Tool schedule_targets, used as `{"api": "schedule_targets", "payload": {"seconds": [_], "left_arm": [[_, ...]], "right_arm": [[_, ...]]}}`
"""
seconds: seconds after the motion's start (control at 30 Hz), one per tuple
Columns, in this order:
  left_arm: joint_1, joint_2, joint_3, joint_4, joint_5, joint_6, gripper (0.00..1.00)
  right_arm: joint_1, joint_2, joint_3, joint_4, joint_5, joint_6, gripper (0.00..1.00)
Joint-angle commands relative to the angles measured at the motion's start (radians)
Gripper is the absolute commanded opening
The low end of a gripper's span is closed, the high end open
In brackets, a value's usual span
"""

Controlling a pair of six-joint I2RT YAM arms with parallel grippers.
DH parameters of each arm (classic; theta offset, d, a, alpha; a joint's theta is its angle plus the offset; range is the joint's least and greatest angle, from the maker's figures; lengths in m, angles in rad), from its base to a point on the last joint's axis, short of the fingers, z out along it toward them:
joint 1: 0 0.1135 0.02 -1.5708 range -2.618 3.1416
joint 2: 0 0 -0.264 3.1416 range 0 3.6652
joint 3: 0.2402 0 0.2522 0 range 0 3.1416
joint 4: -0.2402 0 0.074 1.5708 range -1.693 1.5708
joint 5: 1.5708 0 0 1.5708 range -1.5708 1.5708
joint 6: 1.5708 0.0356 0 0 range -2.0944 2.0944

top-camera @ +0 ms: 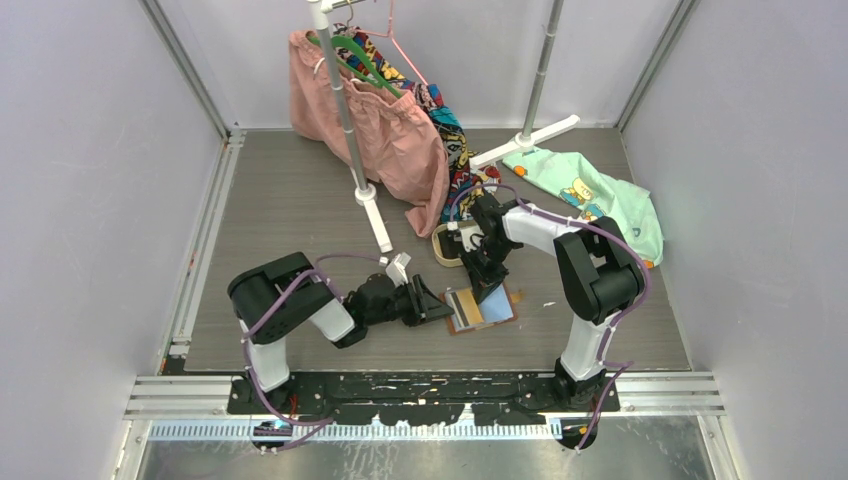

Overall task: Put the credit cards into the card holder
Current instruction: Insert the credit card into the card holder.

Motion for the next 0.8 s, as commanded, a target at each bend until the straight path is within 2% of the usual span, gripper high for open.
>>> {"api": "schedule_targets", "payload": {"seconds": [0.0,0.1,0.3,0.47,0.77], "left_arm": [[-0.002,-0.075,0.050,-0.071,-0.043,0.031,0.39],[-0.008,-0.100,0.084,-0.160,-0.055,0.046,0.39],[-0.031,-0.105,0.109,-0.198,-0.110,0.023,0.38],[-0.057,-0.122,0.095,-0.146,-0.166,0.014,0.32],[-0.102,-0.144,0.115,-0.074,-0.200,0.072,0.34]], "right_arm": [[0.007,-0.023,0.034,-0.008,-0.107,-0.009,0.10],[0.006,-0.023,0.036,-0.013,-0.120,-0.011,0.10],[0.006,-0.022,0.038,-0.016,-0.137,-0.009,0.10],[0.005,-0.013,0.039,-0.014,-0.104,-0.002,0.10],[0.005,-0.013,0.042,-0.015,-0.098,0.002,0.10]]}}
